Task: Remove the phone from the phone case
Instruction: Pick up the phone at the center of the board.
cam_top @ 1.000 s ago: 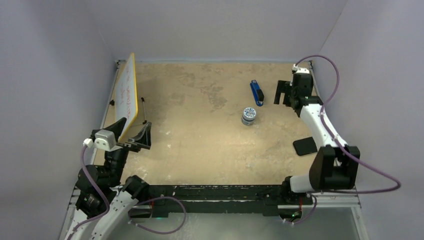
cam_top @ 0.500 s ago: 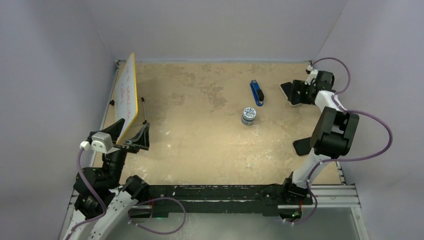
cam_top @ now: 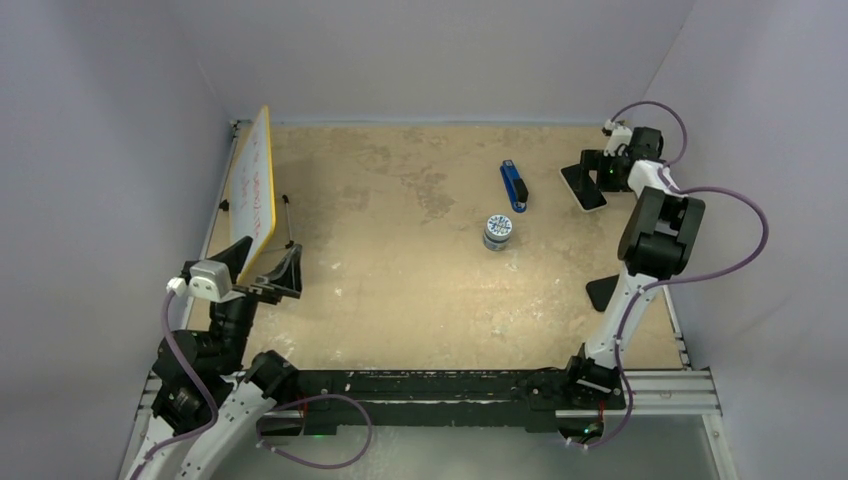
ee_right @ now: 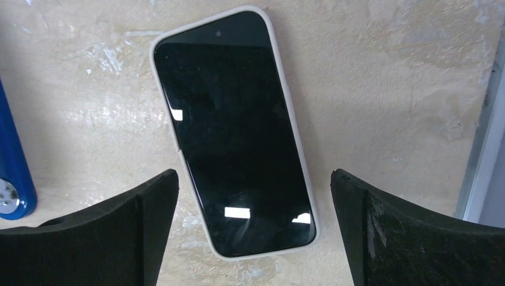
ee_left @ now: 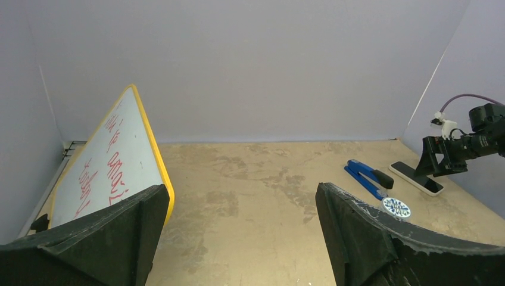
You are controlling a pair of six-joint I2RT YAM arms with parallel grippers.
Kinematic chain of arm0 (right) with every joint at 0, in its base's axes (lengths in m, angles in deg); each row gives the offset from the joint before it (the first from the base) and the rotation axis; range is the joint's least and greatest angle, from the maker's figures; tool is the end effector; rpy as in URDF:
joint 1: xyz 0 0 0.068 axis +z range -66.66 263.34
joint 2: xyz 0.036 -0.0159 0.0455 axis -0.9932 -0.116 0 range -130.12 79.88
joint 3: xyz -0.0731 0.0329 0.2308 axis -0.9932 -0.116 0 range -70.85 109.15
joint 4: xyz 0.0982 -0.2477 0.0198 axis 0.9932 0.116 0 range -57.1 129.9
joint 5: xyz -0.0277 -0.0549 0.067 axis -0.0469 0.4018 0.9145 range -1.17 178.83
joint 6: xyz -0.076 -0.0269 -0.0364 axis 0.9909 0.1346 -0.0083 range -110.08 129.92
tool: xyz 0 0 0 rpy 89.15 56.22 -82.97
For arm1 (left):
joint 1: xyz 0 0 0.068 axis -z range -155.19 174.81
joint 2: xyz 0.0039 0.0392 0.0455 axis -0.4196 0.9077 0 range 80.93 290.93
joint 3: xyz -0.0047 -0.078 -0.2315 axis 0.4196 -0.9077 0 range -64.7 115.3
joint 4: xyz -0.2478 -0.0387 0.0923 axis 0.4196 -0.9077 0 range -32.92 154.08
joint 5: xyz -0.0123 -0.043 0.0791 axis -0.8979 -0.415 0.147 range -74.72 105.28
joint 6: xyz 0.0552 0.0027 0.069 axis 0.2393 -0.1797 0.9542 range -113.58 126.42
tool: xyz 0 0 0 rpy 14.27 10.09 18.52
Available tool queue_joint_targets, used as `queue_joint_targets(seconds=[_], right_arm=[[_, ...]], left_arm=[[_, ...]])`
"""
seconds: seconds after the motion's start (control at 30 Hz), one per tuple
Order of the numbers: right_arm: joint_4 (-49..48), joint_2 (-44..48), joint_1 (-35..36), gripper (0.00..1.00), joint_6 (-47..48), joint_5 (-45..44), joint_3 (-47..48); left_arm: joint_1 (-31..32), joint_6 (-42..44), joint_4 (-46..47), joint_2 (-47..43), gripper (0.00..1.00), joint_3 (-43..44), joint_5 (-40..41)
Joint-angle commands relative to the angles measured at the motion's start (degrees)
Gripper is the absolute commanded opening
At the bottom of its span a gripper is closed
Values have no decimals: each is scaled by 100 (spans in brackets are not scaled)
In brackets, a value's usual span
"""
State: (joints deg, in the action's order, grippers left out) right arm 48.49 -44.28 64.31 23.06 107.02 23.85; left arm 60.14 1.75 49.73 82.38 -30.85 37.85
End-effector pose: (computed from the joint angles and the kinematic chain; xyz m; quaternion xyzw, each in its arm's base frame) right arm 0.4853 -0.1413 0.1309 -0.0135 0.9144 0.0358 0.4031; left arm 0.1030 -0.0360 0.3500 -0.0004 0.5975 -0.1634 0.7851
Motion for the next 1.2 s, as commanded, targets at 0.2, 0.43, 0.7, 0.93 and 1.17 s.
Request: queue_joint_targets(seconds=[0.2,0.43,0.7,0.93,1.17], right_arm=[[772,-512,14,99,521,445,795],[955,-574,70,99,646,483,695],[978,-390,310,99,735,545,388],[848,-393,607,99,861,-201,107],[838,-341,1014,94,1047,-922,-144]], left_arm=[[-12,185,231,263,100,-88,11],[-25,178,228,228,100,-89,-9],[-22,151,185,111,100,-89,-1],[-24,133,123,83,100,-87,64],[-23,117,119,82,100,-77,46]])
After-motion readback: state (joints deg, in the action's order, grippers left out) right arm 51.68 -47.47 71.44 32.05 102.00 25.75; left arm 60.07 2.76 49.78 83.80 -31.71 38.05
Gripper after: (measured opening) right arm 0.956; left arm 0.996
